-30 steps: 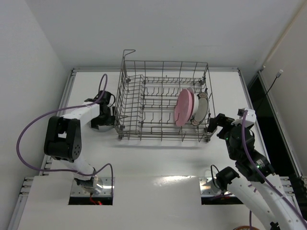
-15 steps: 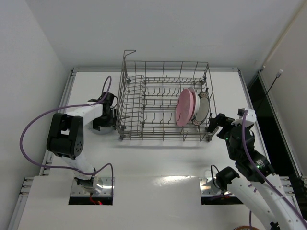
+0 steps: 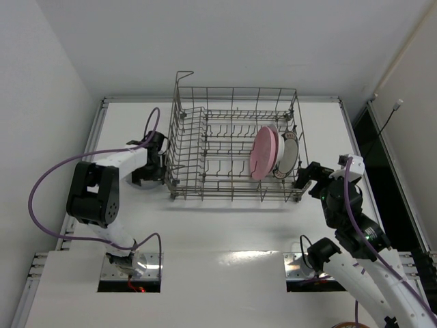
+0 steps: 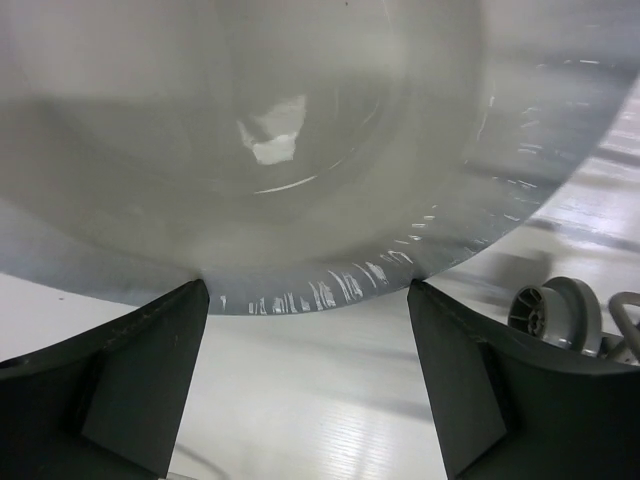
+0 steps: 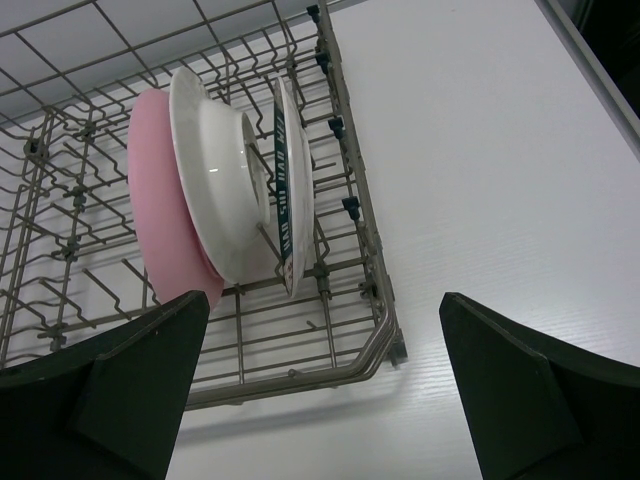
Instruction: Load the plates into the dish rack
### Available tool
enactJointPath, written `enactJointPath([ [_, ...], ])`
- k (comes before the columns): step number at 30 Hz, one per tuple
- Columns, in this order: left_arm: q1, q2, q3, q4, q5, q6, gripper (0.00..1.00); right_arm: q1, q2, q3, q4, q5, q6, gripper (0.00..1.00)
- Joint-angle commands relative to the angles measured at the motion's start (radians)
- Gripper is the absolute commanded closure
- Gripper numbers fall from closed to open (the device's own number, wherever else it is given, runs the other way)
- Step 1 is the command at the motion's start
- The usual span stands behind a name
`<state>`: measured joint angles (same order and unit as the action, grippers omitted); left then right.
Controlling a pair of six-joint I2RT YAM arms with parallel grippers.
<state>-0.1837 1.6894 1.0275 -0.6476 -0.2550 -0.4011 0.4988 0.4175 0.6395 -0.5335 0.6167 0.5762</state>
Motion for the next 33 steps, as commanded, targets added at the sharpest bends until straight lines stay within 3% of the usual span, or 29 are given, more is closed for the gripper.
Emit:
enactJointPath([
  [1,-0.014,-0.04,0.055,0.011,-0.061,-0.022,0.21,-0.006,-0.002,0.017,0.03,-0.006,0.008,0.0],
  [13,-0.014,-0.054,0.086,0.029,-0.08,-0.01,0.21,-0.006,-0.002,0.017,0.04,-0.034,0.008,0.0],
  [24,-0.094,-0.045,0.046,0.059,-0.082,0.044,0.21,-0.006,0.007,0.017,0.049,-0.052,0.008,0.0],
  [33,-0.094,0.078,0.065,0.049,-0.073,0.044,0.21,-0.006,0.007,0.017,0.049,-0.052,0.008,0.0],
])
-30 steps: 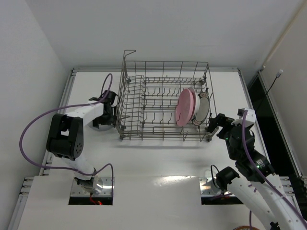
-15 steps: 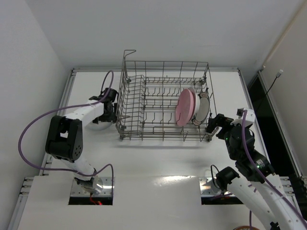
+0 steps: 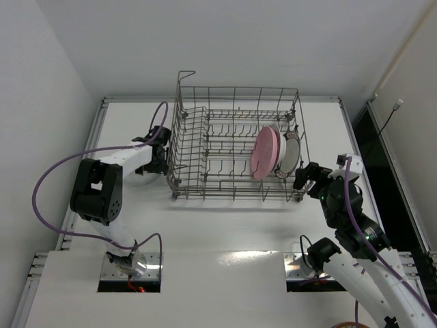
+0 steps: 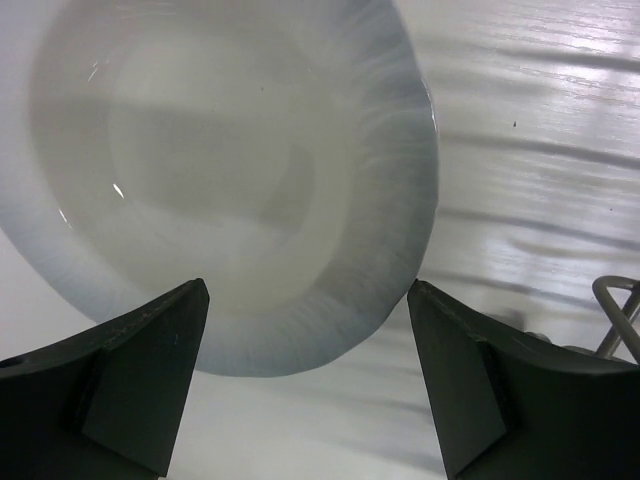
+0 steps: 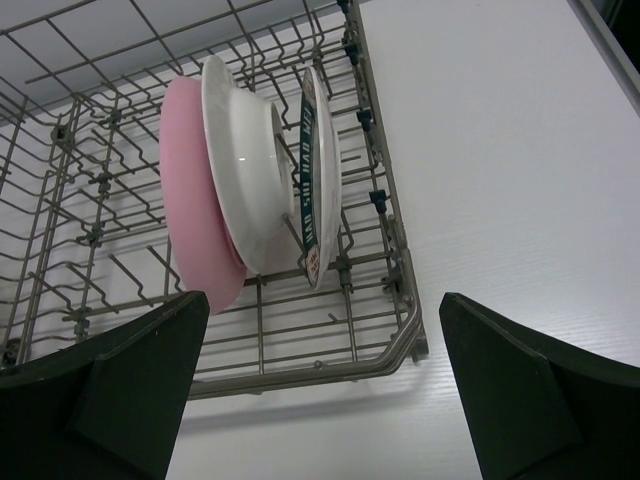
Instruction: Load the plates into the dish rack
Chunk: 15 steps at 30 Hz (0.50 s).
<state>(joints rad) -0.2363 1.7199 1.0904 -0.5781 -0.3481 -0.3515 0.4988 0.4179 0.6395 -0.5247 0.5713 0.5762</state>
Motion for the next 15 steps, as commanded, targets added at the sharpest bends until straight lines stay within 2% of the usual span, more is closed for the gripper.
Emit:
enactJointPath([
  [1,-0.041,0.059,0.011,-0.029,0.009,-0.006,0.21,-0.006,0.007,0.017,0.04,-0.007,0.008,0.0],
  [3,-0.041,0.069,0.011,-0.029,0.009,-0.006,0.21,-0.006,0.007,0.017,0.04,-0.007,0.008,0.0],
  [7,-0.041,0.092,0.046,-0.039,-0.011,-0.015,0.29,-0.006,-0.002,0.017,0.031,0.004,0.008,0.0],
  [8,-0.02,0.104,0.046,-0.039,0.006,-0.015,0.36,-0.006,-0.002,0.017,0.031,0.004,0.008,0.0],
  [11,0.012,0.125,0.055,-0.039,0.031,-0.015,0.5,-0.006,-0.002,0.026,0.031,0.004,0.008,0.0],
  [13,0.012,0.136,0.055,-0.048,0.031,-0.015,0.54,-0.006,-0.011,0.026,0.022,0.013,0.008,0.0],
  [15,0.012,0.136,0.066,-0.048,0.04,-0.015,0.63,-0.006,-0.011,0.026,0.022,0.013,0.008,0.0],
])
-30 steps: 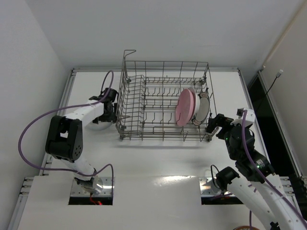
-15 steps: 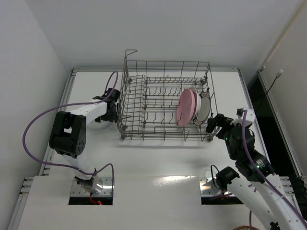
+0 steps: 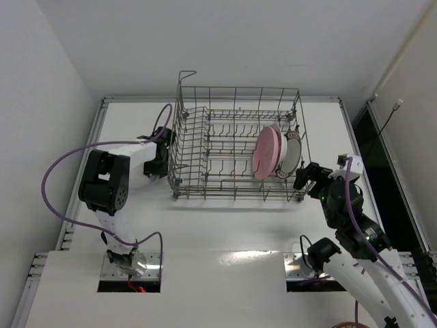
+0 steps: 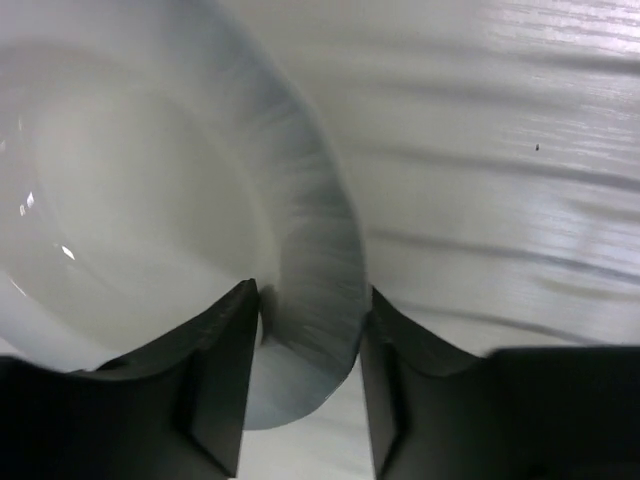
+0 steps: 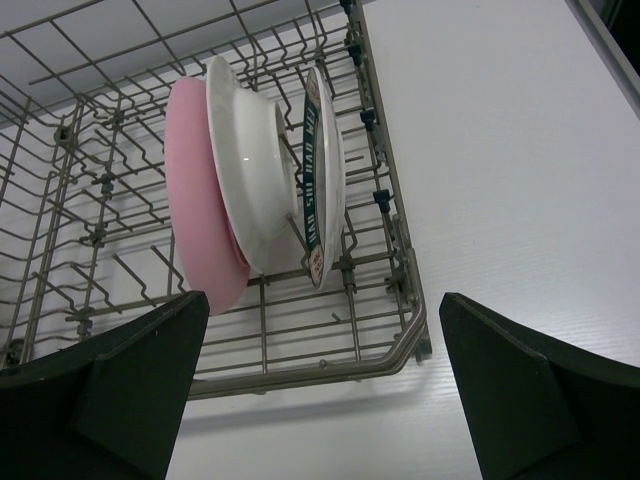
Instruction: Load the plates into the dish rack
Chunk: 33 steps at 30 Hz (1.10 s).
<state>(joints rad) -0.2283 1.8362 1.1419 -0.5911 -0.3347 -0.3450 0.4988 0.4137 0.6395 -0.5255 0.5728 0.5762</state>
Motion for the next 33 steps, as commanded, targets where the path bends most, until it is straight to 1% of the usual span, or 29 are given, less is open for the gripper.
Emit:
enactJointPath([
  [1,0.004,0.02,0.015,-0.035,0.026,-0.022,0.67,-0.006,-0.007,0.026,0.022,0.012,0.008,0.0],
  [2,0.004,0.02,0.024,-0.035,0.026,-0.022,0.78,-0.006,-0.007,0.026,0.022,0.012,0.008,0.0],
  [5,0.004,-0.001,0.033,-0.044,0.017,-0.022,1.0,-0.006,-0.007,0.026,0.022,0.012,0.008,0.0],
  [9,0.004,-0.064,0.042,-0.053,-0.033,-0.049,1.0,-0.006,-0.007,0.026,0.022,0.012,0.008,0.0],
  [14,0.004,-0.15,0.09,-0.062,-0.014,-0.081,1.0,-0.006,-0.007,0.026,0.022,0.012,0.008,0.0],
  [19,-0.005,-0.274,0.194,-0.105,-0.013,-0.101,1.0,-0.006,-0.007,0.026,0.033,0.002,0.008,0.0],
  [22,-0.005,-0.298,0.235,-0.116,-0.013,-0.101,1.0,-0.006,0.002,0.026,0.042,-0.007,0.008,0.0],
  [26,-0.005,-0.33,0.216,-0.102,0.017,-0.101,1.0,-0.006,0.002,0.026,0.042,-0.007,0.008,0.0],
  [33,-0.005,-0.351,0.183,-0.079,0.017,-0.092,1.0,-0.006,0.002,0.026,0.042,-0.007,0.008,0.0],
])
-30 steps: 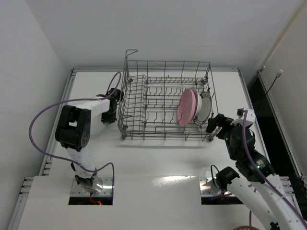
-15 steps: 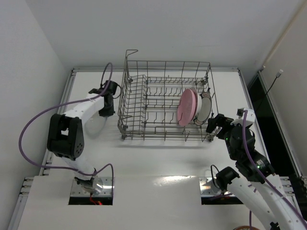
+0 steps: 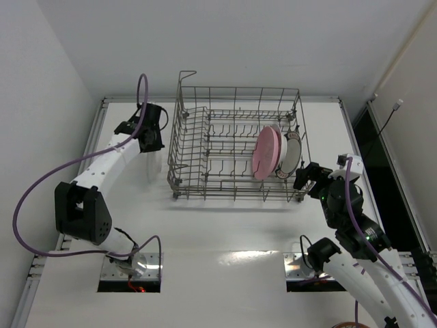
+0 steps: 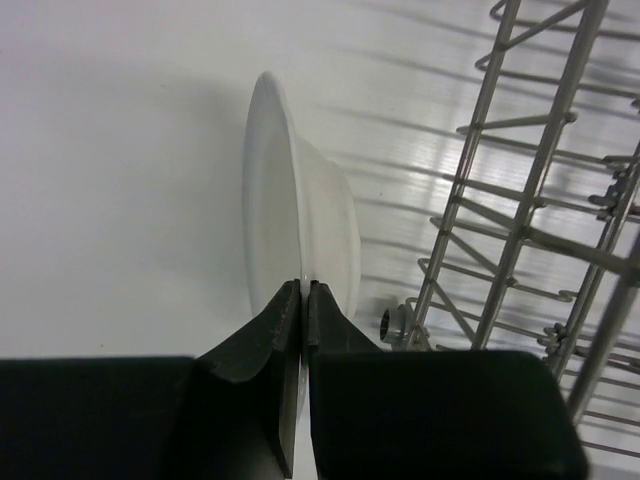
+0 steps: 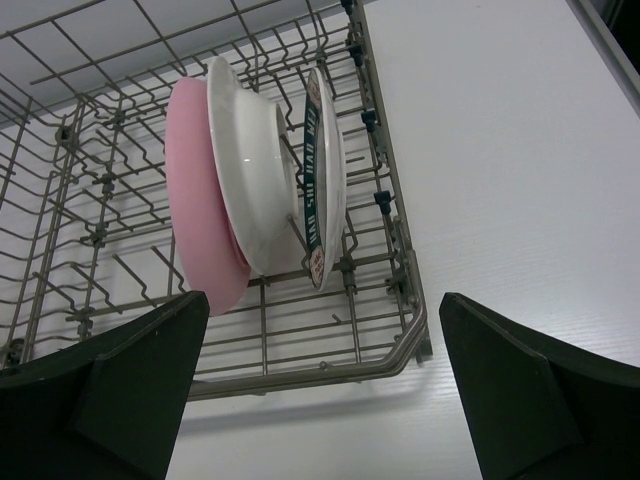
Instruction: Load the plates into the dish rack
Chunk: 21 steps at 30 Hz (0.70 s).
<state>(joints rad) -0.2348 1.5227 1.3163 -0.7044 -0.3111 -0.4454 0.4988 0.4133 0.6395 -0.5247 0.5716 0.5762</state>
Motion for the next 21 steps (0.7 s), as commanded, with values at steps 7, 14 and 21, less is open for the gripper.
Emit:
enactJointPath([
  [7,0.002,-0.125,0.118,0.014,-0.086,-0.035,1.0,-0.006,0.012,0.026,0.042,-0.015,0.008,0.0],
  [14,0.002,-0.19,0.332,0.063,0.025,-0.056,1.0,-0.006,0.032,0.017,0.051,-0.033,0.027,0.0],
  [21,-0.144,-0.228,0.459,0.21,0.15,-0.095,1.0,-0.006,0.032,0.017,0.042,-0.015,0.027,0.0],
])
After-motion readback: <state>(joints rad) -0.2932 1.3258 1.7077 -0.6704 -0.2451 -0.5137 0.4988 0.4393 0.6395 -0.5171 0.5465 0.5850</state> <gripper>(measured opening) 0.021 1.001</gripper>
